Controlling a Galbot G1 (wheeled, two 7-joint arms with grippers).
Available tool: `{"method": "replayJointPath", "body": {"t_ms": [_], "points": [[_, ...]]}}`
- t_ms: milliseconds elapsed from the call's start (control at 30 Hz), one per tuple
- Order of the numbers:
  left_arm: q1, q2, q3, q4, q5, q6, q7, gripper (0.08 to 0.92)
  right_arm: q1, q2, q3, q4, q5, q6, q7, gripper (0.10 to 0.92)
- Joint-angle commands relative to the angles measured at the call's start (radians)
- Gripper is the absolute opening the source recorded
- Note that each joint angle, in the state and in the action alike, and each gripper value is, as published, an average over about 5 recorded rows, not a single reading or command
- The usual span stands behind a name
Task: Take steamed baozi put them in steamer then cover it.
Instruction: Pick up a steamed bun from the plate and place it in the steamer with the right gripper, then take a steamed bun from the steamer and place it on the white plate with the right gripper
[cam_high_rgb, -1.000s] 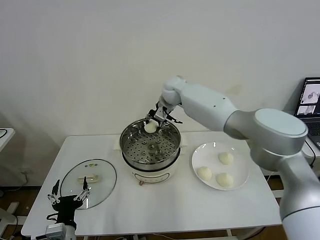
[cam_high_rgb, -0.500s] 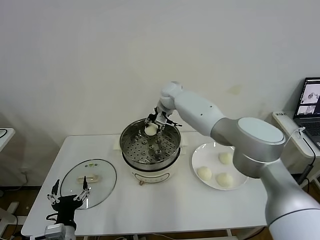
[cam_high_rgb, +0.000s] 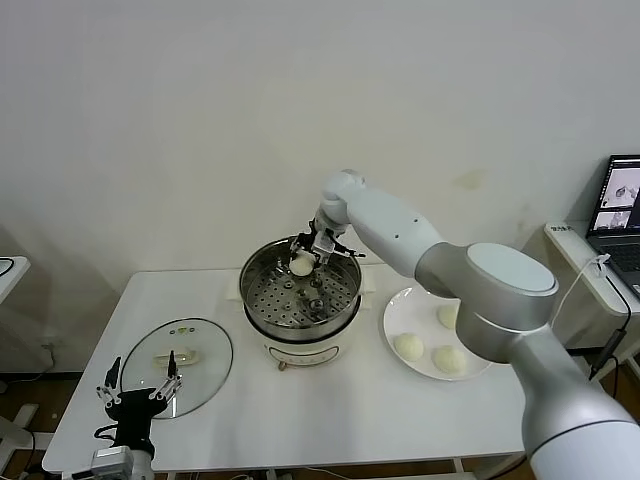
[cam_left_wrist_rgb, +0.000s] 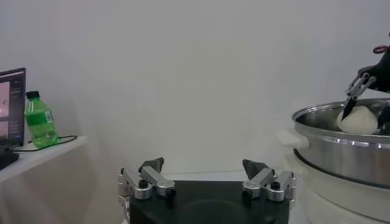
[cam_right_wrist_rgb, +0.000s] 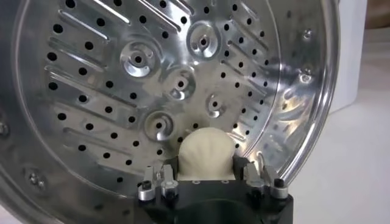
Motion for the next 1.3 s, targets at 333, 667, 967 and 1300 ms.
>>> {"method": "replayJointPath", "body": {"t_ms": [333,667,967,1300], "points": [[0.004,-0.001,0.016,-0.004,0.014,0.002,-0.002,0.823,0.111,-0.046,-0.008,0.101,0.169,-0.062,-0.042,0.822],[0.002,0.03,0.036,-0.009,0.011,0.004,-0.002,0.823,0.432,-0.357,-0.364,0.478,0.744,-0.54,-0.258,0.823],[-0.017,0.043,0.078,-0.006,0.028,0.006,0.0,0.823,0.449,-0.707,-0.563,0.758,0.874,-0.719,-0.267,0.823],[-0.03,0.032,0.097,0.016,0.055,0.004,0.0,0.823,0.193,-0.919,-0.46,0.942,0.84,-0.857,-0.126,0.823]]}}
